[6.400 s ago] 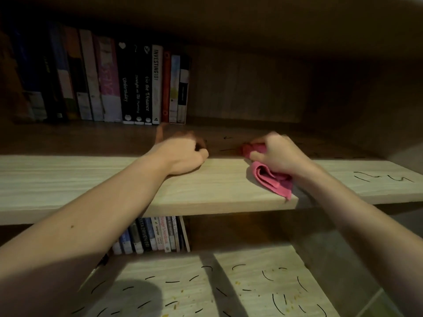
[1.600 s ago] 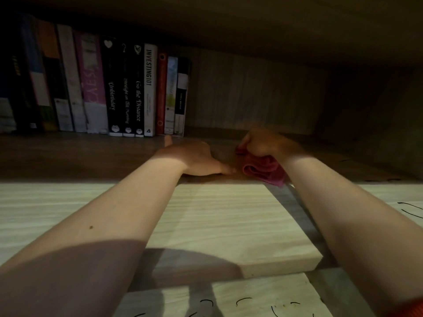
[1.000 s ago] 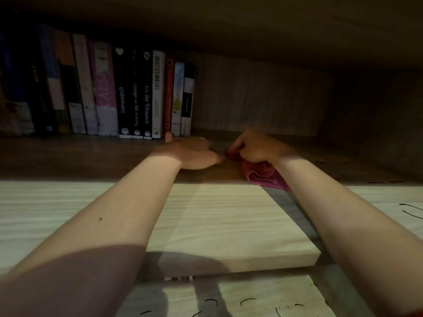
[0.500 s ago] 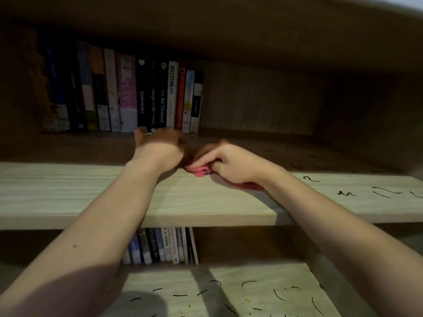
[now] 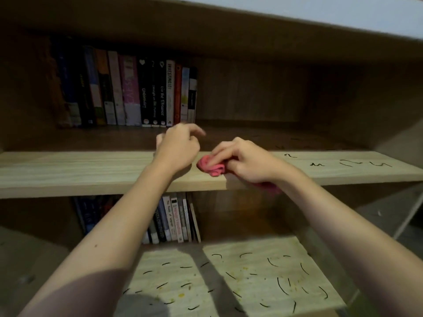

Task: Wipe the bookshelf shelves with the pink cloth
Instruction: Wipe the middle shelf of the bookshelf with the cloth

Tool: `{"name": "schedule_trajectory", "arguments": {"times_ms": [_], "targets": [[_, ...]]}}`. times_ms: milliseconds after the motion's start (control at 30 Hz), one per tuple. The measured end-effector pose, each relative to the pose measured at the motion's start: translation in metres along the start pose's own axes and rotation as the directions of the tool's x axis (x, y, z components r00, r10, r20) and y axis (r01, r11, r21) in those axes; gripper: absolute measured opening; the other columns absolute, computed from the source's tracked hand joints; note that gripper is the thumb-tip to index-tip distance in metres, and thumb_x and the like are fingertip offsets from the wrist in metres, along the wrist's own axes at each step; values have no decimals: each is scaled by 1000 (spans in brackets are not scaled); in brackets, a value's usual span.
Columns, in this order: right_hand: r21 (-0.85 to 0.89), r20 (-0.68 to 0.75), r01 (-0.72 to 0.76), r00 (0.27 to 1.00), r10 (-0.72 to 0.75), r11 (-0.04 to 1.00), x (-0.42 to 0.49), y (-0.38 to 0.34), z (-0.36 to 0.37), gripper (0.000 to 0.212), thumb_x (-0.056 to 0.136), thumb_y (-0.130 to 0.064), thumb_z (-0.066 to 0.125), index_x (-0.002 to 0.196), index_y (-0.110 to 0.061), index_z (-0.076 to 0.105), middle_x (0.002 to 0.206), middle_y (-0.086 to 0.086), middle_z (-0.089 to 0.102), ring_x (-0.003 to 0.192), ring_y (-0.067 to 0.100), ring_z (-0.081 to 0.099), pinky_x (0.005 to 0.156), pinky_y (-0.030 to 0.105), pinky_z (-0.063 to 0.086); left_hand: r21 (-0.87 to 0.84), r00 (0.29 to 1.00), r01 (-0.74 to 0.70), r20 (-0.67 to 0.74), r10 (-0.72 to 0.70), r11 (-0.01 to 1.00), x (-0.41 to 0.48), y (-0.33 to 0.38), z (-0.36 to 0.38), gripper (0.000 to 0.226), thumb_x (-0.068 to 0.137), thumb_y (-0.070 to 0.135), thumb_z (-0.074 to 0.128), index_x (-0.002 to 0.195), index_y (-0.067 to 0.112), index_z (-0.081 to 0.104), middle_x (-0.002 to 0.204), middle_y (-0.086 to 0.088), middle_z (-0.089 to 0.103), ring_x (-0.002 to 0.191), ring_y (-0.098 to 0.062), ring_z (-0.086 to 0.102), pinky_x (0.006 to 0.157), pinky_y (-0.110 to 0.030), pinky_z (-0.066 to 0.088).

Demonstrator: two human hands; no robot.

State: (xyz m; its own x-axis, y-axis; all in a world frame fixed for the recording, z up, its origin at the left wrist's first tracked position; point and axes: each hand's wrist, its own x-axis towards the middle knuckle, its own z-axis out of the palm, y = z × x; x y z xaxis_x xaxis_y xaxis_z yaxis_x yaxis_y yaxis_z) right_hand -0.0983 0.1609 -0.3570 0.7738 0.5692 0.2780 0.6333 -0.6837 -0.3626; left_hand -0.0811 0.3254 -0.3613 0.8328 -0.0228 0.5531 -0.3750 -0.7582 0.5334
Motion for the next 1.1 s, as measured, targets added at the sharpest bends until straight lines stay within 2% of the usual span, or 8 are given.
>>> {"name": "schedule_trajectory", "arguments": {"times_ms": [100,233,433,533,767,933,1033,1100], "targets": [[29,85,-55,995,52,998,-20,2,-20,43,86,9,45,103,-20,71,110,-11,59,103,-5,52,90,6,36,-84,996,88,-23,-90,993,-5,-11,-21,37,93,10,37,107,31,65,118,-4,64,115,-26,55,104,-46,38],[-10,-133,-164,978,162,986,11,20,-18,39,91,4,44,113,-18,67,112,-5,58,96,4,54,76,6,42,42,983,172,-68,-169,984,-17,-38,-28,29,95,15,38,102,31,62,111,-3,64,111,-23,54,107,-39,30],[-171,-50,-306,952,302,936,95,24,24,34,94,-15,42,123,-16,59,122,9,62,106,24,57,91,33,46,234,995,46,-92,-25,971,-10,-42,-20,38,91,8,37,120,20,58,130,-1,50,124,-18,38,107,-38,16],[-103,-23,-173,985,171,980,91,12,27,36,94,-11,42,119,-24,63,125,0,60,112,17,53,98,34,43,237,995,61,-87,-41,970,-8,-45,-21,38,92,8,36,121,20,57,131,-1,50,124,-19,38,106,-39,18],[151,-48,103,994,-97,983,16,-13,20,36,86,2,51,93,-28,71,102,-16,60,98,-4,53,89,6,34,149,999,-4,-39,10,989,-16,-42,-23,34,91,8,41,111,22,64,127,2,55,122,-18,43,107,-39,26],[218,-123,164,983,-139,962,-20,-17,6,25,78,-19,51,88,-32,70,102,-5,66,98,5,59,93,19,44,243,993,-113,-10,119,963,-42,-41,-20,33,92,12,41,117,24,60,127,6,53,118,-12,42,107,-31,16],[109,-231,-11,972,36,994,0,-3,-3,27,87,-9,50,96,-25,70,106,-4,63,97,8,57,92,29,48,262,990,-119,-39,134,958,-43,-40,-20,35,91,14,42,121,23,58,126,6,53,118,-12,42,104,-29,19],[-32,-210,-133,970,123,991,17,2,2,28,91,-8,49,104,-21,71,112,-2,62,98,10,55,93,33,47,278,990,-116,-46,134,953,-42,-38,-20,34,91,16,42,120,24,59,125,7,54,117,-13,42,104,-30,20]]}}
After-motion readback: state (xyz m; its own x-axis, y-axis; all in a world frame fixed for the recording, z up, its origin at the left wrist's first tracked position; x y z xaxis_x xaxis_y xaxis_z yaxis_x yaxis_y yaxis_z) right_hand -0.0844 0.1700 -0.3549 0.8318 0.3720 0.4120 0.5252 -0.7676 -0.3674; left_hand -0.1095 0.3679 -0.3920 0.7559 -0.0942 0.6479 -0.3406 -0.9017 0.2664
